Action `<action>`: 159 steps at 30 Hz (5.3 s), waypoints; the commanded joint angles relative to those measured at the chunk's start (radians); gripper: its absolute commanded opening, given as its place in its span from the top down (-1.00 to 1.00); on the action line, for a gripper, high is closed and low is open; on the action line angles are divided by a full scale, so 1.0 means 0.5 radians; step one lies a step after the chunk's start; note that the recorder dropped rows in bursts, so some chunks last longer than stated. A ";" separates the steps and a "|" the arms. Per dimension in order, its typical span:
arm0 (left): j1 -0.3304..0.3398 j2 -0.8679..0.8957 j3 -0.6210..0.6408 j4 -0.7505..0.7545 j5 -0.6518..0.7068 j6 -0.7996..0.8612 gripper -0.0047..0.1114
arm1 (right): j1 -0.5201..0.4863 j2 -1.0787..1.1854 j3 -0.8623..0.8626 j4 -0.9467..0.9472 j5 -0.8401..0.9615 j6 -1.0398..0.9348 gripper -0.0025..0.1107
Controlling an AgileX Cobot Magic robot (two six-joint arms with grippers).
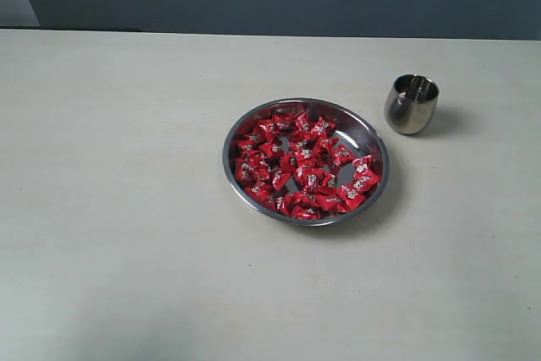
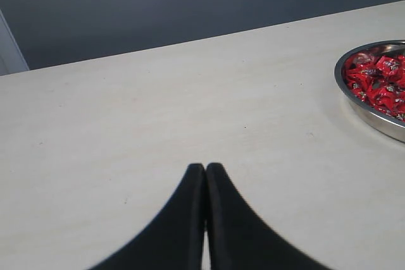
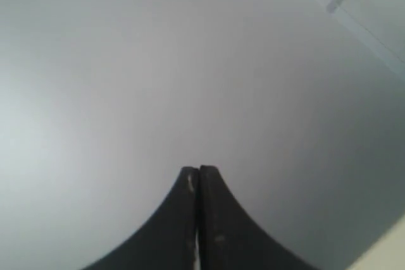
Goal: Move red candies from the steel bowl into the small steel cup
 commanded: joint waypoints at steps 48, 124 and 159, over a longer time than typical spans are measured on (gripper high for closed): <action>-0.006 -0.009 -0.002 -0.002 -0.011 -0.011 0.91 | 0.464 3.629 -2.495 1.310 2.516 -2.541 0.97; -0.006 -0.009 -0.002 -0.002 -0.011 -0.011 0.91 | 1.003 3.835 -2.880 -0.066 1.980 -1.967 0.97; -0.006 -0.009 -0.002 -0.002 -0.011 -0.011 0.91 | 0.607 3.960 -2.962 -0.274 1.976 -1.663 0.81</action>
